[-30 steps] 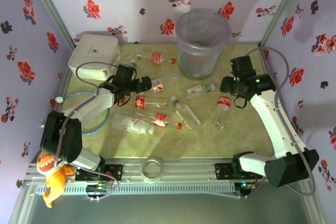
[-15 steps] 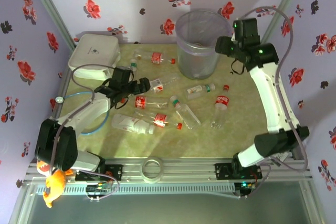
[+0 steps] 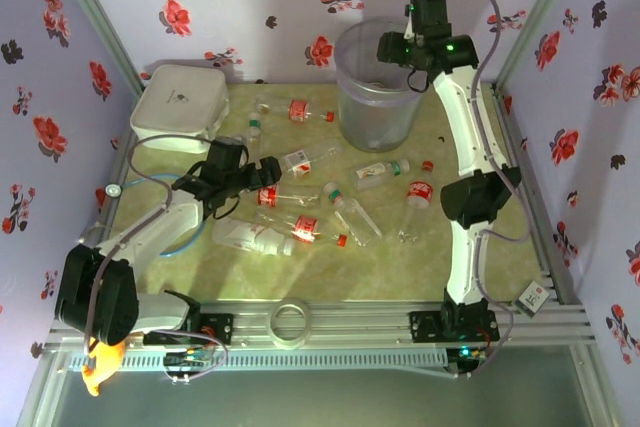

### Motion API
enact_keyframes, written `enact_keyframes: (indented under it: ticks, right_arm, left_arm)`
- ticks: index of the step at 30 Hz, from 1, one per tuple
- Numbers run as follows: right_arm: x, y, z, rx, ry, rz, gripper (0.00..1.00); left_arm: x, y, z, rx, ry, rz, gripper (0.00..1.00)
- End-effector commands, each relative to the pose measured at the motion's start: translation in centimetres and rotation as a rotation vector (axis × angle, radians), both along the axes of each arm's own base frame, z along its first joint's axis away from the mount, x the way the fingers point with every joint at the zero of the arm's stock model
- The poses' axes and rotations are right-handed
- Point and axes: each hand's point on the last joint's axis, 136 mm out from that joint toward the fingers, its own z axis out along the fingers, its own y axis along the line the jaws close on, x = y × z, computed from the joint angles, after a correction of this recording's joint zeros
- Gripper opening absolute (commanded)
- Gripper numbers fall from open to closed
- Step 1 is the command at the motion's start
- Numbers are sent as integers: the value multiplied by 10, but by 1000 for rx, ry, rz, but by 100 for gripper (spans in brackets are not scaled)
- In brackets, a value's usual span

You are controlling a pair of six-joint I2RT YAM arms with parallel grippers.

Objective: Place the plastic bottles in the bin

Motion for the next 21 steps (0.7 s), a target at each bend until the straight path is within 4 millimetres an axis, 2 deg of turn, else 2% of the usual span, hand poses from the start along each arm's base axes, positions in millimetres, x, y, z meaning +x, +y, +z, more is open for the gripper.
enact_keyframes:
  ticks: [1,3,6,8,12,15,21]
  right_arm:
    - [-40,-12,21,-103,-18,-26,73]
    - [-63,-16,23,-111,-41,-35,77]
    - [-107,-25,4,-99,17,-47,81]
    - [-142,-35,-20,-120,78,-67,83]
    - [-188,-62,-72,-184,228,-131,85]
    - [-205,-70,-105,-167,307,-162,86]
    - [-214,-83,-187,-171,496,-226,86]
  left_arm:
    - [-4,2,0,-10,-1,9,100]
    - [-2,2,-3,-4,4,8,100]
    - [2,0,-8,10,14,0,100]
    - [6,-2,-10,20,17,-8,100]
    - [12,-5,-11,42,19,-27,100]
    - [17,-8,-13,50,23,-35,100]
    - [17,-10,-15,49,31,-45,100]
